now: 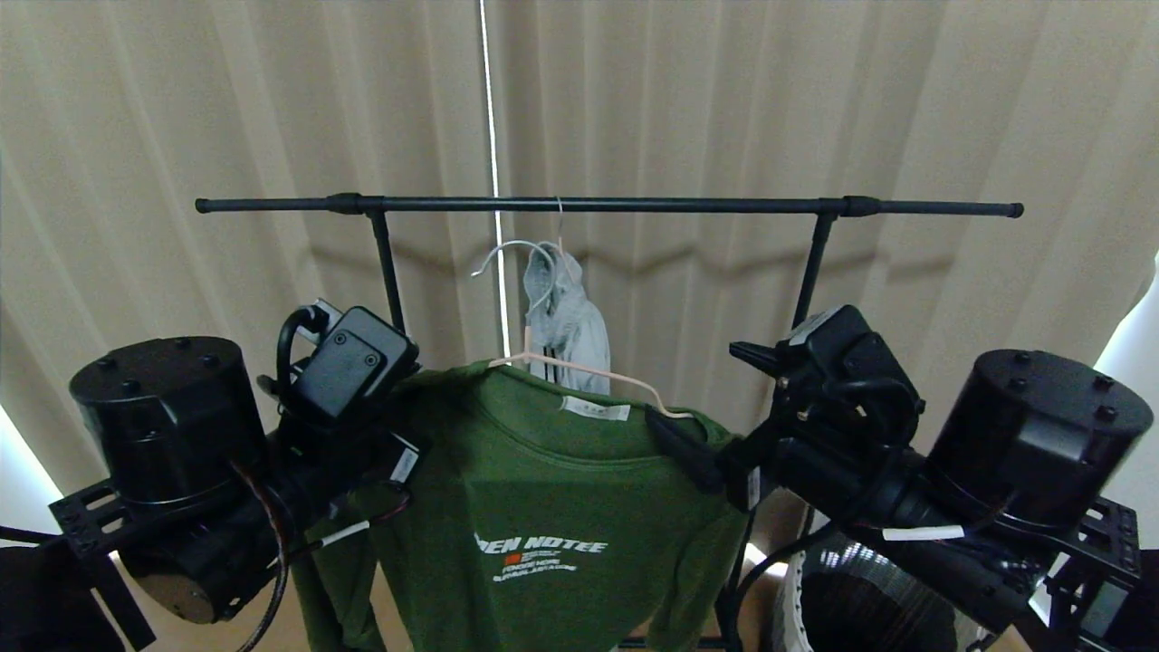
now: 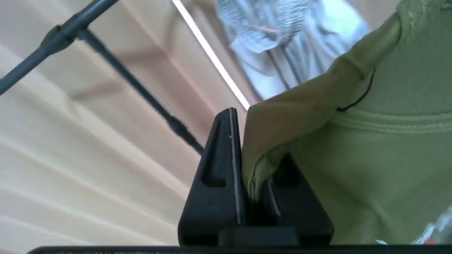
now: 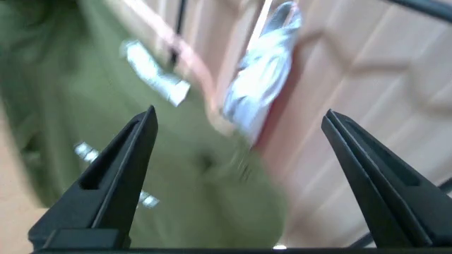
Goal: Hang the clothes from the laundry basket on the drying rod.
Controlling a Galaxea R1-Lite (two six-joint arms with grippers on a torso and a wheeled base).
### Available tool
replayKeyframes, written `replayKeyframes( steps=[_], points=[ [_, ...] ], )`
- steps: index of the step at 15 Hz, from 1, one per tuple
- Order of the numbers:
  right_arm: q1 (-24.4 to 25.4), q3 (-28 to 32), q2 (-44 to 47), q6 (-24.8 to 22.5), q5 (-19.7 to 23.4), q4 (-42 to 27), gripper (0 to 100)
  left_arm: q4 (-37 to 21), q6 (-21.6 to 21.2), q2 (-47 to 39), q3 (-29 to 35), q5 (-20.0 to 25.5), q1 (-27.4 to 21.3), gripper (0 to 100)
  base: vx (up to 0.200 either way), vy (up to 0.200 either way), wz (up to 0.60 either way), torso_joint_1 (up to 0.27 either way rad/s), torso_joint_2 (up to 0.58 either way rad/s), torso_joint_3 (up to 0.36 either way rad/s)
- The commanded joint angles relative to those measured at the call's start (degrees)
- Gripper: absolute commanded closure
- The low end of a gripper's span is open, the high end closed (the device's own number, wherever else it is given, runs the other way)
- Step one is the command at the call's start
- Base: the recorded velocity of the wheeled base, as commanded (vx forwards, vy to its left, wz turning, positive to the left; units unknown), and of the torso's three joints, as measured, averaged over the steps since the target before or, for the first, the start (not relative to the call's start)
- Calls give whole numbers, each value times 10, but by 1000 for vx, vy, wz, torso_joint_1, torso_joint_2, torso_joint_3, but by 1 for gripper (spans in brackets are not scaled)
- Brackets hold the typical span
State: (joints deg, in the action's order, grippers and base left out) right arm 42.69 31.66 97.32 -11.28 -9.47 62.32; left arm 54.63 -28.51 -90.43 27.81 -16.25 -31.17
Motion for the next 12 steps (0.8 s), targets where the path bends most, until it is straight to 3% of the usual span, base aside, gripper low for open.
replayKeyframes(
  steps=[1, 5, 12],
  points=[
    [-11, 27, 38, -30, 0, -1, 0, 0, 0, -4, 4, -3, -13, 100, 0, 0, 0, 0, 0, 0],
    [-38, 53, 67, -86, -1, 0, 0, 12, 0, -12, 6, -1, -27, 100, 0, 0, 0, 0, 0, 0],
    [-45, 72, 79, -109, -1, 1, 0, 47, 0, -34, 2, -1, -35, 100, 0, 0, 0, 0, 0, 0]
  ],
)
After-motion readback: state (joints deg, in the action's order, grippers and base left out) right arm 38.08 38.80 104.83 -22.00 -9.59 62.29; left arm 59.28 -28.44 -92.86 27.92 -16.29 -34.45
